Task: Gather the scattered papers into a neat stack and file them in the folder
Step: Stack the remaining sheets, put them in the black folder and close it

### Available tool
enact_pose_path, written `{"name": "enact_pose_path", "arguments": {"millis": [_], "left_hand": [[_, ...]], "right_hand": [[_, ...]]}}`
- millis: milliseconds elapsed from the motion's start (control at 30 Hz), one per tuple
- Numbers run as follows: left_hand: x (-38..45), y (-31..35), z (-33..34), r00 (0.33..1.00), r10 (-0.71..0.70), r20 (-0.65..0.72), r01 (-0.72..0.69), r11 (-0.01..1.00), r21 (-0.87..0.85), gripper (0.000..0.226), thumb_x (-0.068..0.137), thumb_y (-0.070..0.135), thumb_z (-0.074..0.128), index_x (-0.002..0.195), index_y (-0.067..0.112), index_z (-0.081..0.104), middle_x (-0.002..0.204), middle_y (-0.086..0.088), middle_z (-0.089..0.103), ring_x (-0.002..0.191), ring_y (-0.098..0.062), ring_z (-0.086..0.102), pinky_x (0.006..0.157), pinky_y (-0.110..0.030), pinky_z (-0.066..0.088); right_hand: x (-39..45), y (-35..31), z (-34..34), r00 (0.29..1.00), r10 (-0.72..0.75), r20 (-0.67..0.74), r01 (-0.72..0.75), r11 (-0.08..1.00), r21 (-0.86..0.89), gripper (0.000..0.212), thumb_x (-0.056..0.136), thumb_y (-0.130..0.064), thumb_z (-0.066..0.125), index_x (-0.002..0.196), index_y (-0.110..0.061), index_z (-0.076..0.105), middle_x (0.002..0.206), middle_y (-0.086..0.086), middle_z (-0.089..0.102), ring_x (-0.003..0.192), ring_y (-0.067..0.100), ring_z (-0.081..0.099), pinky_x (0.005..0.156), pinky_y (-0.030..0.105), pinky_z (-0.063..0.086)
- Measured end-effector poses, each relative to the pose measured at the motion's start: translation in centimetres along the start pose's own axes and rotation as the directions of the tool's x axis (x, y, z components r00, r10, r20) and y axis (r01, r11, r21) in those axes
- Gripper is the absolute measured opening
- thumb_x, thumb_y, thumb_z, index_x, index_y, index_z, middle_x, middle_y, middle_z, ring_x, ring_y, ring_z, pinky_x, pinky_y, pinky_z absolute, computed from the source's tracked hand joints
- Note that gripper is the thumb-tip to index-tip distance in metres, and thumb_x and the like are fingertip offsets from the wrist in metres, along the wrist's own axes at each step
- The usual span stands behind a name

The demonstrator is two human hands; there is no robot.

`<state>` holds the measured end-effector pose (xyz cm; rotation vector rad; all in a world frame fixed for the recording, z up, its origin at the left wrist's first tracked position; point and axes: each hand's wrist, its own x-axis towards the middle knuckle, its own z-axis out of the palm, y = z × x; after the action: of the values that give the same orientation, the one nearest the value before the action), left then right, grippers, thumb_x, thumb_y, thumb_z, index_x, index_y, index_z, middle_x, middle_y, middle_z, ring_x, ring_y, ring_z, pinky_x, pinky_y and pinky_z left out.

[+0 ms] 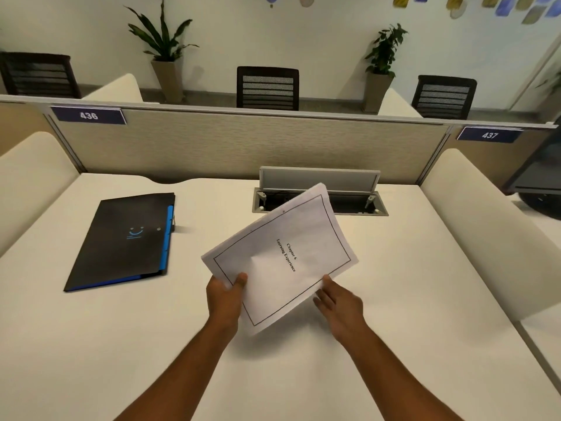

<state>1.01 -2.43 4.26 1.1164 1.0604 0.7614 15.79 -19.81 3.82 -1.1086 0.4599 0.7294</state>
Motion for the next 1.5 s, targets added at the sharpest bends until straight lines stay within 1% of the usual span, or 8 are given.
{"name": "enact_pose_path", "arguments": {"millis": [100,267,367,567,767,1100,1267,1500], "left_hand": [[-0.8,-0.6,0.5,0.998,-0.055,0.044,0.059,0.992,-0.108,0.031,0.087,0.004,0.069,0.115,0.011,0.058,0.111,-0.008,0.068,0.105,-0.028,0.065,0.086,-0.033,0.05],[-2.0,-1.4,0.1,0.958,-0.119,0.261,0.171,0.967,-0.188,0.041,0.088,0.01,0.067,0.127,0.011,0.055,0.119,-0.008,0.069,0.111,-0.028,0.065,0.1,-0.048,0.049],[-1.8,-0.2,-1.0,0.938,-0.105,0.33,0.196,0.947,-0.255,0.05,0.079,0.017,0.073,0.127,0.016,0.057,0.121,-0.01,0.068,0.11,-0.026,0.065,0.094,-0.046,0.052],[0.7,4.5,-2.9,0.913,0.156,0.377,-0.212,0.971,0.112,0.054,0.078,0.029,0.077,0.127,0.03,0.054,0.104,-0.003,0.073,0.104,-0.014,0.067,0.091,-0.027,0.049],[1.7,7.9,0.3,0.843,0.23,0.486,-0.369,0.905,0.213,0.036,0.096,0.025,0.058,0.129,0.033,0.046,0.117,0.026,0.058,0.107,0.009,0.058,0.081,-0.011,0.05],[-0.1,4.5,1.8,0.865,0.413,0.285,-0.476,0.854,0.209,0.013,0.099,0.023,0.052,0.097,0.012,0.057,0.09,-0.013,0.065,0.085,-0.035,0.061,0.079,-0.052,0.052],[-1.0,2.3,1.9,0.873,0.385,0.301,-0.462,0.85,0.252,0.017,0.101,0.019,0.047,0.115,0.028,0.05,0.102,0.011,0.062,0.096,-0.005,0.06,0.078,-0.023,0.052],[-1.4,1.4,1.9,0.883,0.379,0.276,-0.449,0.853,0.267,0.021,0.101,0.014,0.044,0.113,0.031,0.041,0.101,0.02,0.058,0.09,0.012,0.057,0.069,-0.008,0.049]], "right_hand": [[-0.4,0.6,1.4,0.988,0.015,0.156,-0.031,0.994,0.101,0.032,0.091,0.0,0.069,0.122,0.001,0.064,0.124,0.021,0.071,0.104,0.03,0.073,0.082,0.041,0.06],[-0.3,-0.2,2.4,0.979,-0.142,0.144,0.131,0.988,0.082,0.029,0.091,0.007,0.066,0.114,-0.011,0.066,0.107,0.011,0.076,0.085,0.021,0.076,0.07,0.035,0.061],[0.2,-1.1,1.8,0.965,-0.225,0.136,0.23,0.973,-0.022,0.028,0.09,0.007,0.068,0.111,-0.012,0.066,0.106,0.012,0.074,0.086,0.024,0.073,0.083,0.043,0.06],[0.2,-4.1,1.5,0.901,-0.389,0.191,0.428,0.867,-0.255,0.025,0.087,0.005,0.072,0.101,-0.015,0.068,0.108,0.01,0.075,0.106,0.04,0.069,0.1,0.057,0.054],[-0.7,-5.1,2.8,0.794,-0.477,0.377,0.599,0.723,-0.345,0.028,0.088,-0.001,0.074,0.105,-0.023,0.069,0.102,-0.009,0.079,0.094,0.015,0.076,0.08,0.028,0.062],[-3.1,-3.6,3.3,0.654,-0.665,0.361,0.756,0.554,-0.349,0.022,0.093,-0.014,0.073,0.109,-0.026,0.065,0.101,-0.003,0.074,0.09,0.013,0.07,0.071,0.021,0.059],[-3.1,-1.7,2.6,0.715,-0.605,0.349,0.692,0.544,-0.475,0.032,0.095,-0.018,0.071,0.122,-0.022,0.053,0.114,0.001,0.067,0.105,0.019,0.066,0.085,0.034,0.061],[-3.2,-1.2,2.8,0.679,-0.65,0.341,0.721,0.504,-0.475,0.04,0.095,-0.014,0.069,0.109,-0.048,0.053,0.106,-0.023,0.063,0.098,-0.007,0.063,0.069,0.007,0.052]]}}
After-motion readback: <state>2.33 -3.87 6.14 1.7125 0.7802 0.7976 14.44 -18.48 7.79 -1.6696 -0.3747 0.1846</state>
